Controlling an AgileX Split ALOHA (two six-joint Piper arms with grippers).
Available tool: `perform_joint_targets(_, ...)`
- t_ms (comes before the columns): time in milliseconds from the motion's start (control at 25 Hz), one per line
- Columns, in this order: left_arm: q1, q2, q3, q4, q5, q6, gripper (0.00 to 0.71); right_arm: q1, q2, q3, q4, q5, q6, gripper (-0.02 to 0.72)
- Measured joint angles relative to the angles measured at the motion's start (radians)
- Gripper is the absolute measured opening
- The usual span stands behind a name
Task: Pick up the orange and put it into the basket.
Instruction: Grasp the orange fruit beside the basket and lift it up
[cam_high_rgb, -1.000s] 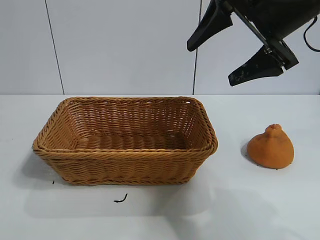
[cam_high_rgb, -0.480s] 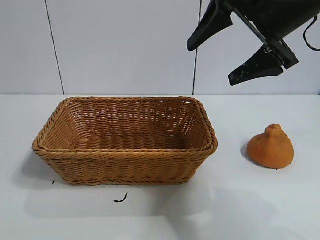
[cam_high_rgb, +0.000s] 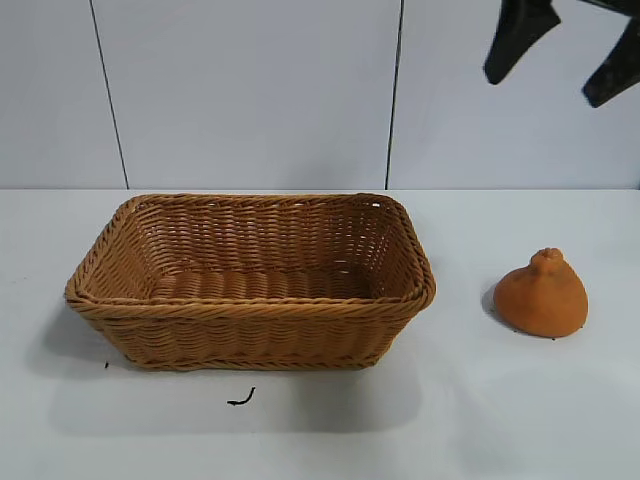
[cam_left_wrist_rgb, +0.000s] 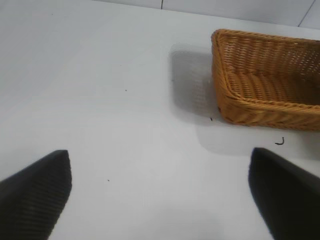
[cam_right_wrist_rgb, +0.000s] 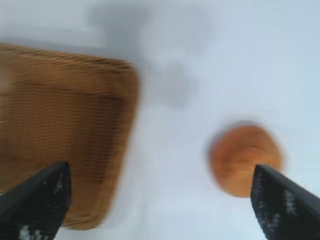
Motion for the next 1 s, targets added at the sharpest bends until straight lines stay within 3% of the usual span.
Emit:
perform_joint_targets(440, 0.0, 0.0, 0.0, 0.001, 0.0, 0.0, 0.692, -0.041, 0.199, -0.009, -0.062, -0.015, 0.019, 0.696)
perform_joint_targets(1000, 0.0, 0.0, 0.0, 0.001, 0.0, 0.001, 0.692, -0.041, 0.494, -0.01, -0.04, -0.036, 0.02, 0.696)
